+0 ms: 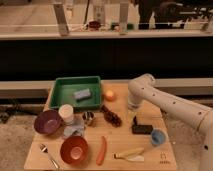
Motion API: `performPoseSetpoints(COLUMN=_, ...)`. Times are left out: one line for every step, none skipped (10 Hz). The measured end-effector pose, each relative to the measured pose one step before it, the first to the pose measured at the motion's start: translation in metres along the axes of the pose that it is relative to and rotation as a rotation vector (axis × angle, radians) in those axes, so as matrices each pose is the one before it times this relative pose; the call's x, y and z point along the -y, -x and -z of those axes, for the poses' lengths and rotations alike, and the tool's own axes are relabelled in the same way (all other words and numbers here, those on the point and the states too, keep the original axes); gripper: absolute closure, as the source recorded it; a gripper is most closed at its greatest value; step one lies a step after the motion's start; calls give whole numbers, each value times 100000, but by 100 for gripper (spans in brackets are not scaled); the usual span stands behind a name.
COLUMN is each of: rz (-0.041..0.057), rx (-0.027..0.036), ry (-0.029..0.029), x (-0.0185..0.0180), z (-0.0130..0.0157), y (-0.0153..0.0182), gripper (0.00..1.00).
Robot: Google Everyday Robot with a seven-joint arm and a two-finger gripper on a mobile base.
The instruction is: Wipe red bowl with brush
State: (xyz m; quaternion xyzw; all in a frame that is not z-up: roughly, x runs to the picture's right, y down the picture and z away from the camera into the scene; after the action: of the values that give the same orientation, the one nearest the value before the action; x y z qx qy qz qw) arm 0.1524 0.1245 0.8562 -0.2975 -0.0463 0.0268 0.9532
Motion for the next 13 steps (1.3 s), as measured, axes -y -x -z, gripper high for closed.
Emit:
performPoseSetpoints(rz=6167, rx=-34, ry=-873, x=-173, z=60, y=-115, gripper=20)
performPoseSetpoints(rz=7914, rx=-109, ry=-1683, x=86, z=79, y=-200, gripper=20)
performPoseSetpoints(rz=4330, rx=267, ry=-1245, x=315, z=78, y=-529, gripper=20)
performPoseSetpoints(rz=5882, rx=391, ry=-1074, x=182, z=8, y=-628, gripper=20)
performPoseSetpoints(rz=8507, rx=297, ry=-1099, x=184, z=-86, y=-621, gripper=20)
performPoseSetpoints(rz=9009, rx=-599, ry=-1032, x=160, z=-109, y=-712, gripper=20)
performPoseSetpoints(rz=5026, rx=-1020, ry=-571, x=113, z=-109, y=-414, gripper=20)
performPoseSetpoints(rz=7779, rx=-1373, ry=-2238, x=353, z=-305, y=-509, gripper=20)
performPoseSetpoints(rz=3337, rx=-1472, ry=-1145, x=45, z=-372, y=-427, gripper=20)
performPoseSetpoints(rz=2827, rx=-1584, ry=-580, x=368, z=-460, y=-36, gripper=20)
performPoseSetpoints(rz=4290, rx=-2861, ry=-1837, x=500, z=-584, y=84, gripper=20)
performPoseSetpoints(rz=3824, rx=-3126, ry=-1818, x=168, z=-414, y=-191, gripper=20)
performPoseSetpoints(rz=2919, rx=-2018, ry=-904, x=187, z=-299, y=-44, gripper=20)
